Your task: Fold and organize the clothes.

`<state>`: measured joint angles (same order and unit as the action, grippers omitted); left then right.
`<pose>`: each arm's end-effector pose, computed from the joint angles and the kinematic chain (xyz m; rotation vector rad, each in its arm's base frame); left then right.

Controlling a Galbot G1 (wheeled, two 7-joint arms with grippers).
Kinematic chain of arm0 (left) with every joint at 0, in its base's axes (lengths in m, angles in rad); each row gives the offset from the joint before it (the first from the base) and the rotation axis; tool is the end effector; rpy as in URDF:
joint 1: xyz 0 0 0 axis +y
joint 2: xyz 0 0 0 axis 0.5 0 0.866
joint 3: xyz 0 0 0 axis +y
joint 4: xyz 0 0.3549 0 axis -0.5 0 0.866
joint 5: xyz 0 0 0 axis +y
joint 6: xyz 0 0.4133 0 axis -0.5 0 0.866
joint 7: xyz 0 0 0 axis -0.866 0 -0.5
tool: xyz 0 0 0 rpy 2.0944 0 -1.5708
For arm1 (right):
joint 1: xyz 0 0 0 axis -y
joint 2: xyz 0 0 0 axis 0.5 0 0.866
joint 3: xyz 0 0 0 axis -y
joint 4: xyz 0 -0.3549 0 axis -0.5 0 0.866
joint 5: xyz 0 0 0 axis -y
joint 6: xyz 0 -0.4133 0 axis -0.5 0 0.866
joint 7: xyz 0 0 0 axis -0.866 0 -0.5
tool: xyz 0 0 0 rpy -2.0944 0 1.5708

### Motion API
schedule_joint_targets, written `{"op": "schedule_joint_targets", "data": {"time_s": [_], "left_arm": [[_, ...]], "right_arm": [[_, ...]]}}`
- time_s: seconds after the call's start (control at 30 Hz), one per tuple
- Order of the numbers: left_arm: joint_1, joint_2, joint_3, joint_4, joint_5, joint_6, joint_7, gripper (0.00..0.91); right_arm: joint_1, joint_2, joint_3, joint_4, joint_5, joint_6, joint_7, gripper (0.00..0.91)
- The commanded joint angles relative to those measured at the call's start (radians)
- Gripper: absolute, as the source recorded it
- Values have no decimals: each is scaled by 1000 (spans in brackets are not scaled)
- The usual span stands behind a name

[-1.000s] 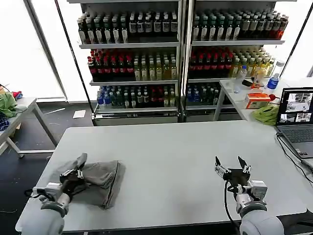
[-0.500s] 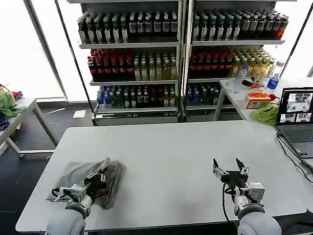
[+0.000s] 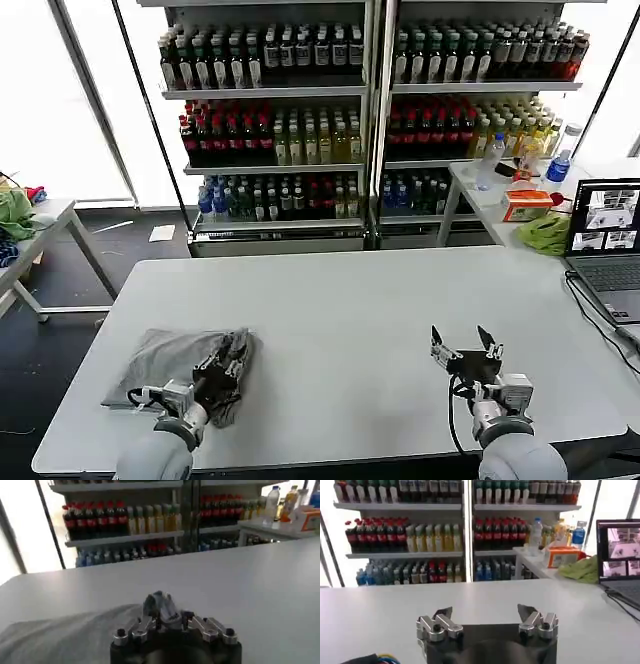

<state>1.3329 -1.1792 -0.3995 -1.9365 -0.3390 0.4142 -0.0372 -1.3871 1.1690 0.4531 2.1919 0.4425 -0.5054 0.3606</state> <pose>0.3084 0.0349 -0.3091 -0.2869 -2.7285 -0.0728 0.2779 -0.0230 -0.2198 -0.0572 -2.8412 0.0281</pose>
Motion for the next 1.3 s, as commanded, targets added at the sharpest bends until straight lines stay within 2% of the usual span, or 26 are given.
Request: {"op": "schedule_joint_targets", "data": {"time_s": [0.03,0.2,0.37,0.5,0.63,0.93,1.3], "left_arm": [[20,-12,-13,-137,-369,16,-30,907],[-1,48,-113,-232,-448,34,-96,907],[-15,100,-218,-207,-457,31,-104,907],[-31,142,-329,-76,-486,12,-94,907],[-37,193,-373,56,-479,-9,-74,907],[-42,209,-414,245,-448,-28,-42,907],[-18,169,-383,295,-437,-8,-4,907]], "right_arm": [[6,0,-13,-7,-7,1,2,907],[22,-7,-24,-11,-7,-2,3,907],[31,-6,-42,-10,-8,-3,4,907],[32,-9,-46,-4,-7,-4,3,907],[30,-14,-42,-1,-5,-4,2,907],[29,-16,-35,10,0,-3,6,907],[24,-27,-29,6,4,-5,5,907]]}}
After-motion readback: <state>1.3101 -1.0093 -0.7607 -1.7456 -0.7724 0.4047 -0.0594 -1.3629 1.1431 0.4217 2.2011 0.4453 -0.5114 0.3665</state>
